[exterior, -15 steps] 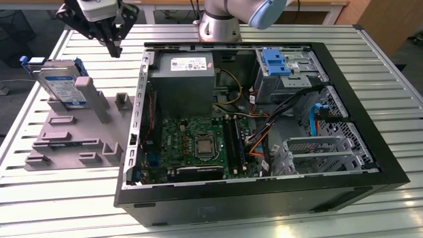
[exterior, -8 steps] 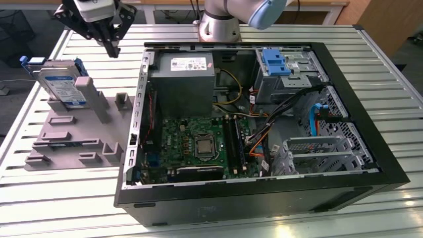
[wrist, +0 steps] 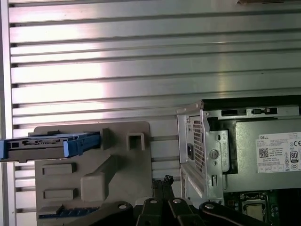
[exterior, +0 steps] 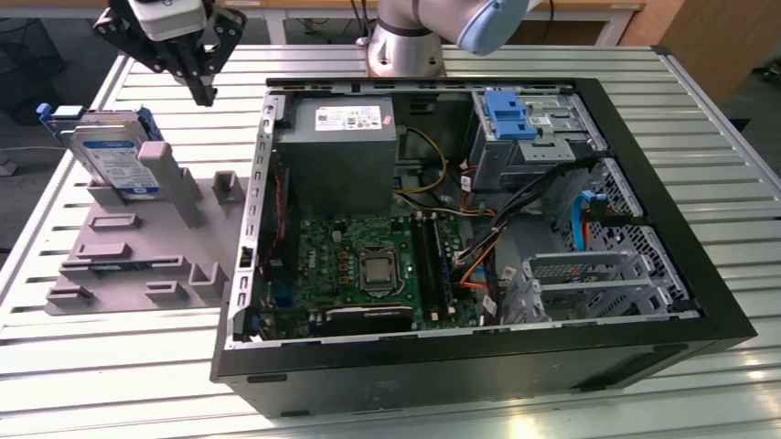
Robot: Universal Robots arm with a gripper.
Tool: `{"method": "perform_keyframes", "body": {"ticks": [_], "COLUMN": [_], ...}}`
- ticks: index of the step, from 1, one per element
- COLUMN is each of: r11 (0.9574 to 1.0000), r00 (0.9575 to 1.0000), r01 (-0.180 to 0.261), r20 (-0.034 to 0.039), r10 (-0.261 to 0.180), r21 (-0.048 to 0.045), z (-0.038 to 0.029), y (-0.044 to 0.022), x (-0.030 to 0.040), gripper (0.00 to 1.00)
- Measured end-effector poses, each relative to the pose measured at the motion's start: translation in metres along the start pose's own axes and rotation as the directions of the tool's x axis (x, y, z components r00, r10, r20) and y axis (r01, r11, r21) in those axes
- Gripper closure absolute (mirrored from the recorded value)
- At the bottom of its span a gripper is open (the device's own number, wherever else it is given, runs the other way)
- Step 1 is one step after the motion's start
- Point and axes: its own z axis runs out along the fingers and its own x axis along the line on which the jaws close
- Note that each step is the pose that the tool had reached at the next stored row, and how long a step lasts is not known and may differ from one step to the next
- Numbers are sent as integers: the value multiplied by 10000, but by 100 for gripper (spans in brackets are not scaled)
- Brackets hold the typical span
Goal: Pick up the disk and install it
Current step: 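Reach for the disk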
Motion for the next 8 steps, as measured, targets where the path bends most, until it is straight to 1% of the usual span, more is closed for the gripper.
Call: {"method": "perform_keyframes", "body": {"ticks": [4,8], "r11": [10000,10000], "r00": [10000,10000], "r01": [-1,1], "r20": [1,-1], "r10": [1,-1], "r21": [-1,1], "z": [5,6], "y": [4,5], "x": [50,56], "gripper": [89,89]}}
